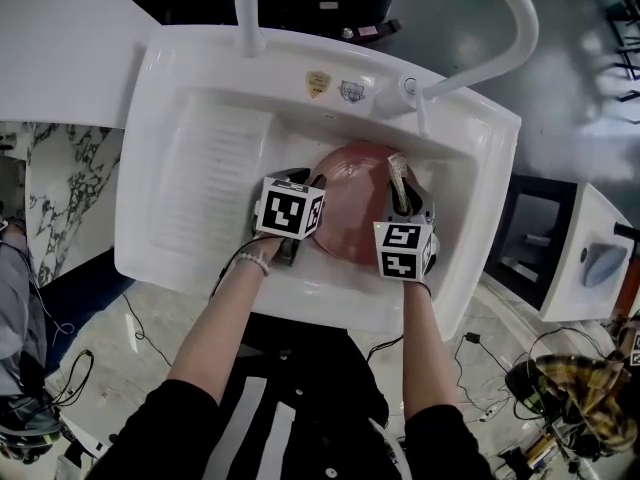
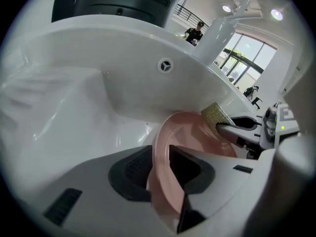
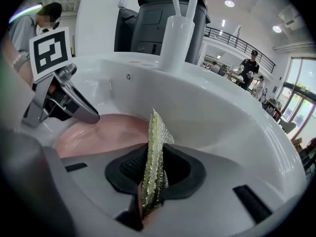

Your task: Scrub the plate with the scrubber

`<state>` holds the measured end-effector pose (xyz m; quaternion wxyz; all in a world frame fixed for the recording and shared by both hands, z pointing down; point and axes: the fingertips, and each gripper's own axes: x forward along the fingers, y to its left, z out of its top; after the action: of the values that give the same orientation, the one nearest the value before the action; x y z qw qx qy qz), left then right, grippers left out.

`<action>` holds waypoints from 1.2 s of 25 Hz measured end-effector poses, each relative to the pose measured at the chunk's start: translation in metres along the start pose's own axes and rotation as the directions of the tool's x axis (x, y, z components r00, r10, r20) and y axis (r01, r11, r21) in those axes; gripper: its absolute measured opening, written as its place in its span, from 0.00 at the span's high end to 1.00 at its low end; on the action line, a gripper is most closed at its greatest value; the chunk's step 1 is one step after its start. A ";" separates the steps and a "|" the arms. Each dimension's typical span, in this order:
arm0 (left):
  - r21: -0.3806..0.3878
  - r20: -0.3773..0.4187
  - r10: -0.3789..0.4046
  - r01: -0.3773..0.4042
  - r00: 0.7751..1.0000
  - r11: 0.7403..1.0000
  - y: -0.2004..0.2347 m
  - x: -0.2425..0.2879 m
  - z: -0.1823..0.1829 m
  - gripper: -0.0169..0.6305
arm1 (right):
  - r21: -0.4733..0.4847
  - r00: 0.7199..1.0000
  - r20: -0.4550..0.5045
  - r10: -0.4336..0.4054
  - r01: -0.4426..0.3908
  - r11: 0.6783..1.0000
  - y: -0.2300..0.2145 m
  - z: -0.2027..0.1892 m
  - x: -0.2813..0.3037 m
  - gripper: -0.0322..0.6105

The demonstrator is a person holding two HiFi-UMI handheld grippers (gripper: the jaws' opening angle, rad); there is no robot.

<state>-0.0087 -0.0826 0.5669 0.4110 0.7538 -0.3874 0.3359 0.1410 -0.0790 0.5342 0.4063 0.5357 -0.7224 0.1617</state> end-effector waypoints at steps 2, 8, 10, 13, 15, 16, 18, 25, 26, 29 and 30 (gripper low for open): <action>-0.024 -0.010 -0.007 0.007 1.000 1.000 0.001 0.004 -0.003 0.81 | -0.017 1.000 -0.008 0.000 0.000 1.000 0.003 -0.002 0.003 0.84; -0.022 -0.014 0.012 -0.012 1.000 1.000 0.008 0.008 -0.005 0.95 | -0.064 1.000 -0.021 0.018 -0.020 0.998 0.016 -0.002 0.017 0.84; -0.040 -0.012 0.000 0.000 1.000 0.999 0.009 0.007 -0.005 0.95 | -0.086 0.999 -0.032 0.035 -0.037 0.996 0.021 -0.003 0.022 0.84; -0.058 -0.011 -0.019 0.018 1.000 0.998 0.008 0.006 -0.004 0.95 | -0.140 0.998 -0.041 0.054 -0.060 0.988 0.029 -0.002 0.030 0.83; -0.092 -0.011 -0.050 0.048 0.999 0.995 0.006 0.006 -0.004 0.95 | -0.181 0.997 -0.046 0.069 -0.076 0.981 0.034 -0.001 0.035 0.83; -0.115 -0.011 -0.066 0.064 0.998 0.991 0.005 0.005 -0.005 0.95 | -0.207 0.996 -0.048 0.080 -0.089 0.974 0.036 -0.001 0.038 0.83; -0.147 -0.012 -0.087 0.085 0.996 0.986 0.005 0.005 -0.006 0.95 | -0.263 0.993 -0.053 0.109 -0.119 0.958 0.043 0.001 0.041 0.83; -0.190 -0.024 -0.134 0.127 0.991 0.973 0.000 0.004 -0.009 0.95 | -0.552 0.973 -0.057 0.226 -0.219 0.804 0.081 0.005 0.039 0.83; -0.195 -0.023 -0.133 0.126 0.991 0.973 0.001 0.004 -0.009 0.95 | -0.593 0.968 -0.061 0.242 -0.230 0.772 0.087 0.004 0.038 0.83; -0.201 -0.021 -0.129 0.122 0.991 0.972 0.001 0.006 -0.008 0.95 | -0.680 0.955 -0.074 0.286 -0.258 0.686 0.098 0.000 0.035 0.83; -0.205 -0.021 -0.128 0.121 0.992 0.971 0.002 0.007 -0.008 0.95 | -0.700 0.951 -0.078 0.301 -0.267 0.663 0.101 -0.002 0.033 0.83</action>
<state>-0.0086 -0.0786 0.5770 0.5128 0.7247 -0.3645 0.2810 0.0472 -0.0616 0.5809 0.5329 0.2249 -0.8123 -0.0756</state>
